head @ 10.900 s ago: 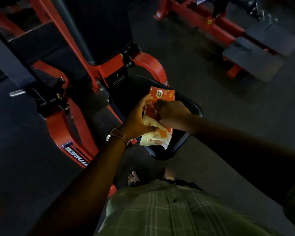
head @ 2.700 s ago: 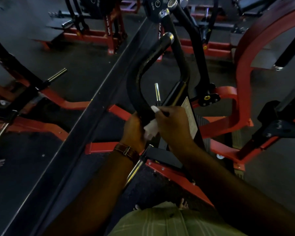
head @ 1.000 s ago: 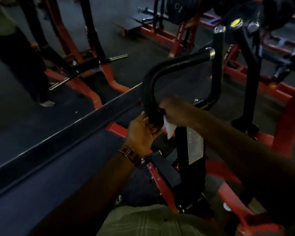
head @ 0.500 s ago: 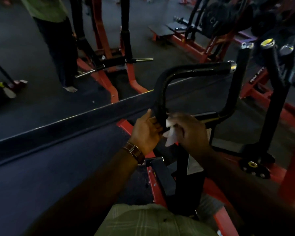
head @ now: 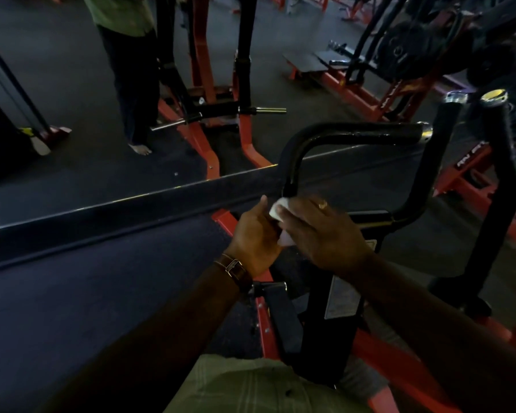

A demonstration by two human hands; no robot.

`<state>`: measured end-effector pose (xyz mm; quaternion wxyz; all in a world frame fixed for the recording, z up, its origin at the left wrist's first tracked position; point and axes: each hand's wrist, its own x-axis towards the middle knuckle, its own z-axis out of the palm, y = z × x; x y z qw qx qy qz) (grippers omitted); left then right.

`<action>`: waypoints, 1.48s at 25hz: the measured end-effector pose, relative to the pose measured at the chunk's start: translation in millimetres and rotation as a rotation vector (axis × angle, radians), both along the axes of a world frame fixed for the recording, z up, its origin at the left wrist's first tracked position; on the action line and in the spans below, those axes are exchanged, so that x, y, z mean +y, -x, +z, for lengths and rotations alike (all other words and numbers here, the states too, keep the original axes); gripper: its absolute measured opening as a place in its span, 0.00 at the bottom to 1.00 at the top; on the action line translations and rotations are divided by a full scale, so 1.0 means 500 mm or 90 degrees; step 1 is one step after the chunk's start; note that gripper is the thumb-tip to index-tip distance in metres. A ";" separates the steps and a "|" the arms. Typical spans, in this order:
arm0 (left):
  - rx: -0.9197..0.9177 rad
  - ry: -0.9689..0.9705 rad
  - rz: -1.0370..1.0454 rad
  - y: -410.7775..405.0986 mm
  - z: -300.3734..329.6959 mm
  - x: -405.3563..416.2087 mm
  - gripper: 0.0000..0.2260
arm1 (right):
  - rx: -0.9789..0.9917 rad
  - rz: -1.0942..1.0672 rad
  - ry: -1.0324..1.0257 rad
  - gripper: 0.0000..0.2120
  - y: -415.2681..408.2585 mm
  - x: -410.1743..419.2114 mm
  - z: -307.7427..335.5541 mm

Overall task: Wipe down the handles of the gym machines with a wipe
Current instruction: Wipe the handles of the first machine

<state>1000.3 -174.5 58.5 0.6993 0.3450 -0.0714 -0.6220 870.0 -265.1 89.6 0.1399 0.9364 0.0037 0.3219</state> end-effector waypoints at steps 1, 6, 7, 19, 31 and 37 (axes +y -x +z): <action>-0.008 -0.011 -0.005 -0.001 0.000 0.001 0.25 | 0.023 0.015 0.025 0.14 0.026 0.001 -0.013; -0.062 -0.041 0.055 0.026 0.013 0.004 0.17 | 0.069 0.002 0.073 0.16 -0.057 0.012 0.071; -0.058 -0.037 0.068 0.027 0.008 0.002 0.17 | 0.061 -0.036 0.090 0.16 -0.080 0.025 0.091; -0.009 -0.011 0.066 0.012 -0.002 0.018 0.17 | 0.193 -0.119 0.165 0.15 -0.134 0.069 0.100; -0.052 -0.060 0.097 0.005 0.039 0.025 0.19 | -0.199 -0.167 -0.307 0.09 -0.045 0.047 0.039; -0.146 -0.077 0.050 -0.001 0.049 0.035 0.21 | -0.075 -0.382 -0.486 0.05 -0.027 0.058 0.059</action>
